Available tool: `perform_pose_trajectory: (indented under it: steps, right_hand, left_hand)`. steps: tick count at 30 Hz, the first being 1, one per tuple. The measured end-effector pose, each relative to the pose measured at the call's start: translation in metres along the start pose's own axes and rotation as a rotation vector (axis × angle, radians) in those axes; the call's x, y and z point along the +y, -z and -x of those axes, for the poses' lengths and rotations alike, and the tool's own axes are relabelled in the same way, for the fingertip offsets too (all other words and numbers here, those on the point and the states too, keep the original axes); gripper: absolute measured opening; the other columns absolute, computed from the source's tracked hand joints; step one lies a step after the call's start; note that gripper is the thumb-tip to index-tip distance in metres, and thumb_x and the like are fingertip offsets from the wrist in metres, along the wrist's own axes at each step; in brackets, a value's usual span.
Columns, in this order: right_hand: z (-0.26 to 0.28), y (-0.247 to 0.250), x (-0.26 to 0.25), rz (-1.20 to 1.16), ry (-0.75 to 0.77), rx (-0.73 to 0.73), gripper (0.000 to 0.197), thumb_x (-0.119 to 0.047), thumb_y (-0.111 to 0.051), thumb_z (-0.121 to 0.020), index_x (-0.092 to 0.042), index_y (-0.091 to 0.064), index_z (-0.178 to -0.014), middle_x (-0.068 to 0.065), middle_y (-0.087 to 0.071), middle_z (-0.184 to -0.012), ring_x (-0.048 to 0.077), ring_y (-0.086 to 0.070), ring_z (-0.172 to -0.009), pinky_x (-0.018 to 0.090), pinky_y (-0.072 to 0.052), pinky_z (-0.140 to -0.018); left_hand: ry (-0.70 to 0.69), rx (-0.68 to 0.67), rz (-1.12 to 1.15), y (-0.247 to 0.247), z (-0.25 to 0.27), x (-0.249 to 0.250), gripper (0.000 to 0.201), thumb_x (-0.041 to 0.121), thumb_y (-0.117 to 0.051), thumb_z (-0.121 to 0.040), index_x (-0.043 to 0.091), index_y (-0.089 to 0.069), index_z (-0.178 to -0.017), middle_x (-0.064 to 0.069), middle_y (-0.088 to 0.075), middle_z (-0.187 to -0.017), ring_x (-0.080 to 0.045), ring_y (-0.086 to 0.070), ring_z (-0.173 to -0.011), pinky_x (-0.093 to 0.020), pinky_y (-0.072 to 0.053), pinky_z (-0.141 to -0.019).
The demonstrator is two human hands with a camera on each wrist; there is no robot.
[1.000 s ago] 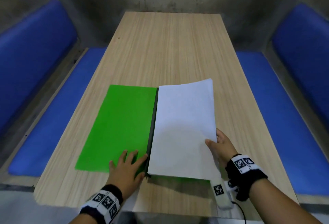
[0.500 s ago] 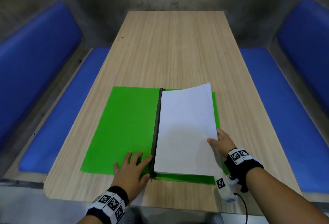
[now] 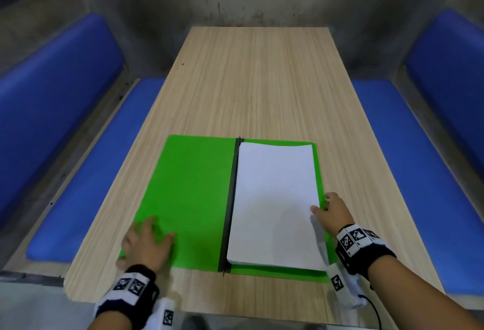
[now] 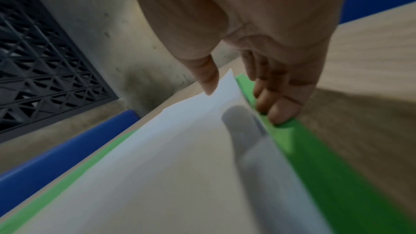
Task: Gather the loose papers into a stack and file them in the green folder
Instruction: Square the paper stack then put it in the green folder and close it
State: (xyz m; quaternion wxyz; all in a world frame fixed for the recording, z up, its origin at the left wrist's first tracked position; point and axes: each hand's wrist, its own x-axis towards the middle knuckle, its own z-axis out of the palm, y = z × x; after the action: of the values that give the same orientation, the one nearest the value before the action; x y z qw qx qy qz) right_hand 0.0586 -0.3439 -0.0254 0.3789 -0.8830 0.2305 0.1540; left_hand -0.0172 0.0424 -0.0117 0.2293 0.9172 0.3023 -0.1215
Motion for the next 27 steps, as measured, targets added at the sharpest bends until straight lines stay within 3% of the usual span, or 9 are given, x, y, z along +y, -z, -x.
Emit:
perform_pose_trajectory:
  steps: [4, 10, 13, 15, 18, 21, 23, 25, 27]
  right_hand:
    - [0.002, 0.007, 0.001, 0.074, -0.016, 0.002, 0.051, -0.015, -0.053, -0.093, 0.0, -0.038, -0.139, 0.021, -0.049, -0.138, 0.035, -0.051, -0.123, 0.035, -0.041, -0.097]
    - [0.002, 0.019, 0.001, 0.11, -0.036, -0.025, 0.041, -0.007, -0.043, -0.094, -0.006, -0.046, -0.135, 0.018, -0.054, -0.135, 0.034, -0.053, -0.119, 0.033, -0.042, -0.093]
    - [-0.001, 0.024, 0.004, 0.125, -0.012, -0.047, 0.037, -0.004, -0.041, -0.093, -0.006, -0.055, -0.127, 0.018, -0.055, -0.134, 0.034, -0.054, -0.118, 0.033, -0.044, -0.092]
    - [-0.001, 0.026, 0.005, 0.135, 0.004, -0.079, 0.036, -0.004, -0.041, -0.094, -0.007, -0.056, -0.127, 0.017, -0.054, -0.136, 0.033, -0.054, -0.119, 0.034, -0.045, -0.093]
    - [-0.003, 0.029, 0.006, 0.141, 0.016, -0.114, 0.038, -0.003, -0.041, -0.094, -0.007, -0.055, -0.128, 0.016, -0.053, -0.137, 0.032, -0.053, -0.12, 0.034, -0.045, -0.093]
    - [-0.007, 0.034, 0.008, 0.089, 0.022, -0.14, 0.036, -0.005, -0.041, -0.093, -0.009, -0.056, -0.125, 0.019, -0.059, -0.125, 0.034, -0.059, -0.103, 0.036, -0.049, -0.084]
    - [-0.01, 0.036, 0.011, 0.011, -0.01, -0.166, 0.029, -0.011, -0.041, -0.093, -0.012, -0.057, -0.116, 0.017, -0.063, -0.103, 0.036, -0.061, -0.088, 0.044, -0.052, -0.079]
    - [-0.011, 0.036, 0.011, -0.07, -0.041, -0.179, 0.017, -0.021, -0.041, -0.095, -0.014, -0.056, -0.099, 0.013, -0.057, -0.081, 0.03, -0.055, -0.07, 0.04, -0.048, -0.067]
    - [-0.007, 0.038, 0.008, -0.217, -0.098, -0.195, 0.025, -0.033, -0.037, -0.097, -0.013, -0.049, -0.087, 0.012, -0.048, -0.077, 0.024, -0.045, -0.063, 0.036, -0.039, -0.062]
  left_hand:
    - [0.184, 0.012, 0.113, 0.013, -0.023, -0.024, 0.068, 0.044, -0.06, -0.085, 0.022, -0.031, -0.141, -0.019, -0.031, -0.144, -0.043, -0.029, -0.129, -0.056, -0.029, -0.107]
    - [0.2, -0.057, 0.308, 0.03, -0.05, -0.036, 0.048, 0.041, -0.056, -0.09, 0.01, -0.051, -0.126, -0.024, -0.051, -0.134, -0.042, -0.051, -0.116, -0.051, -0.041, -0.101]
    - [0.087, 0.054, 0.426, 0.053, -0.044, -0.027, 0.036, 0.028, -0.051, -0.095, 0.0, -0.062, -0.114, -0.025, -0.056, -0.129, -0.038, -0.053, -0.116, -0.042, -0.04, -0.095]
    - [-0.032, 0.131, 0.574, 0.077, -0.03, -0.014, 0.028, 0.027, -0.05, -0.096, 0.005, -0.067, -0.102, -0.022, -0.062, -0.117, -0.034, -0.057, -0.104, -0.038, -0.043, -0.081]
    - [-0.22, 0.014, 0.829, 0.105, 0.006, 0.014, 0.039, 0.038, -0.04, -0.098, 0.017, -0.072, -0.087, -0.011, -0.071, -0.095, -0.026, -0.061, -0.084, -0.032, -0.048, -0.067]
    - [-0.456, -0.219, 0.792, 0.105, 0.044, 0.044, 0.046, 0.039, -0.029, -0.099, 0.018, -0.07, -0.103, 0.002, -0.076, -0.098, -0.011, -0.07, -0.088, -0.023, -0.054, -0.075]
    - [-0.585, -0.332, 0.668, 0.083, 0.059, 0.064, 0.039, 0.04, -0.035, -0.099, 0.023, -0.069, -0.11, 0.008, -0.073, -0.107, -0.009, -0.068, -0.095, -0.021, -0.053, -0.08]
    - [-0.688, -0.421, 0.54, 0.05, 0.065, 0.078, 0.039, 0.051, -0.041, -0.091, 0.031, -0.064, -0.115, 0.015, -0.068, -0.114, -0.004, -0.062, -0.103, -0.017, -0.049, -0.087]
    - [-0.746, -0.516, 0.385, 0.012, 0.063, 0.085, 0.056, 0.07, -0.042, -0.079, 0.039, -0.057, -0.122, 0.017, -0.06, -0.122, 0.004, -0.053, -0.114, -0.017, -0.043, -0.098]
